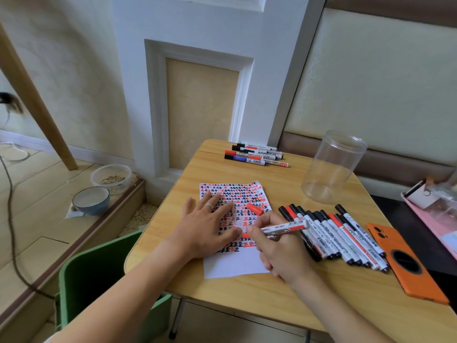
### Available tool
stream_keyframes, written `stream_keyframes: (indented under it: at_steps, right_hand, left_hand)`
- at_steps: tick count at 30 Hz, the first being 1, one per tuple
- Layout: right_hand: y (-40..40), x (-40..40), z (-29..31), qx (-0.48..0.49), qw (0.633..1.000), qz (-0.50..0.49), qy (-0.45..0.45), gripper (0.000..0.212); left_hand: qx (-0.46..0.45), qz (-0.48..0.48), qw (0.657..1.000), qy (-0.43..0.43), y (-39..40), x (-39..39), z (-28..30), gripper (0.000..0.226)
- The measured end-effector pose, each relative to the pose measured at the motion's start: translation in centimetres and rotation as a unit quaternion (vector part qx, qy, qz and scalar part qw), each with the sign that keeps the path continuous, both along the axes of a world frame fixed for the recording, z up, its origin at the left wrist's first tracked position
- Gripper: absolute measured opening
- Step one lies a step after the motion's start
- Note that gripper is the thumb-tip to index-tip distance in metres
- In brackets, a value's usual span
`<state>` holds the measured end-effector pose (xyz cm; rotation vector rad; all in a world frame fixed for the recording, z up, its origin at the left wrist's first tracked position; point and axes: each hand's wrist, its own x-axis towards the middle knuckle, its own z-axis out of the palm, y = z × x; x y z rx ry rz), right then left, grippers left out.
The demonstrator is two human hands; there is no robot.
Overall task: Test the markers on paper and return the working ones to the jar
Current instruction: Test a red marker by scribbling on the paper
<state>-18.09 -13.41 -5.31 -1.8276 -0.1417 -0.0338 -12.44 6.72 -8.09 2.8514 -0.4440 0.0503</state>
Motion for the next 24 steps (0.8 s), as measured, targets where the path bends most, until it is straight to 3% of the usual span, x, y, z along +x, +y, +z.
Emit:
stream_keyframes:
  at_steps: [5, 24]
  right_hand:
    - [-0.14, 0.02, -0.47, -0.057, 0.998, -0.023, -0.002, 0.023]
    - [0.15, -0.5, 0.19, -0.081, 0.996, 0.021, 0.009, 0.023]
  left_hand:
    - [0.003, -0.006, 1.0, -0.005, 0.14, -0.06, -0.04, 0.103]
    - [0.019, -0.007, 1.0, -0.007, 0.03, -0.02, -0.11, 0.108]
